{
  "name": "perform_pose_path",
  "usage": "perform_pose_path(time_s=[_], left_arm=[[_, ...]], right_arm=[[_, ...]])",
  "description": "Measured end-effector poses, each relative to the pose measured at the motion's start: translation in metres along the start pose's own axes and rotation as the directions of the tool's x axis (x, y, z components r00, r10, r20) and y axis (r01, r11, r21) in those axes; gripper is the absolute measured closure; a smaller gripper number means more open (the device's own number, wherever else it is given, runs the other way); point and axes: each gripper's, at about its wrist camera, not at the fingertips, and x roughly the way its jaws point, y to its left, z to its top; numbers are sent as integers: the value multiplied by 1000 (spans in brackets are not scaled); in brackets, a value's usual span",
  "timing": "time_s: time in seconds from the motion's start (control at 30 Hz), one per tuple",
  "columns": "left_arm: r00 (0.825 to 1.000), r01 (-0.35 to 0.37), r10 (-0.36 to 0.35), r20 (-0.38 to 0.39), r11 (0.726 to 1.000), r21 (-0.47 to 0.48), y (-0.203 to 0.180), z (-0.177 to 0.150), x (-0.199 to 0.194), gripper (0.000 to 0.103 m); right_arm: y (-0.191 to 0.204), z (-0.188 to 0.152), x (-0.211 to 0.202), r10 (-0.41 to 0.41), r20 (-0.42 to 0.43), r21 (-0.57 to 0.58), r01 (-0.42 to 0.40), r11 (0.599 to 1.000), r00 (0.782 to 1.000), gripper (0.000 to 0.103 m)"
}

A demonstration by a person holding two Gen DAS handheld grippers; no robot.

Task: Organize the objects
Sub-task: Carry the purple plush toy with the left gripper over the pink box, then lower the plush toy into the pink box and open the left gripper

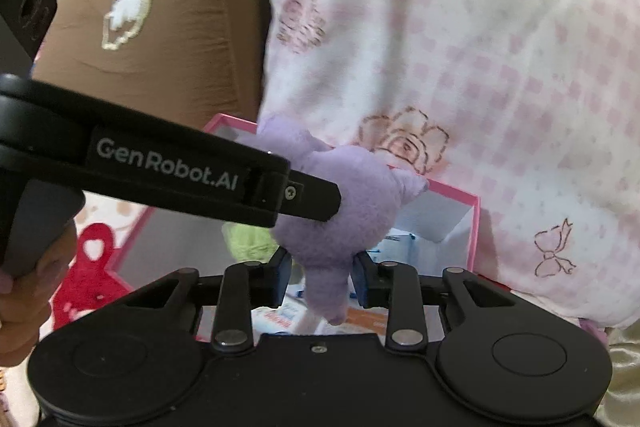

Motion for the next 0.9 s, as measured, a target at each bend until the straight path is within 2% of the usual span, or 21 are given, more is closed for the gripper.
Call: perform_pose_path(time_s=[0.07,0.13,0.37,0.53,0.67,0.8,0.9], left_arm=[[1000,-19,19,6,1000,8,0,-2,7,50],[1000,-29,29,-8,1000,-1,1,-3,16,50],[998,-14,11,-56,998,-55,18,-15,51,51],[996,-49,45,-83,998,-48,20,-17,71,52],[994,-63,55,-96,995,-79,23,-17,81,52],[992,-76,69,-107,995,-60,22,-17,84,52],[990,-76,69,-125,996,-54,22,-14,87,53]], right_arm=[[4,-3,7,-25,21,-52,26,998,999,67],[6,-7,15,-27,8,-82,27,996,1000,67],[-15,-11,48,-23,-73,-39,20,999,997,68],[-26,-15,76,-21,-139,-3,20,1000,990,68],[-33,-11,87,-19,-154,15,21,1000,988,68],[-42,-14,91,29,-164,70,-18,997,986,68],[-40,-16,93,15,-156,48,-8,999,988,70]])
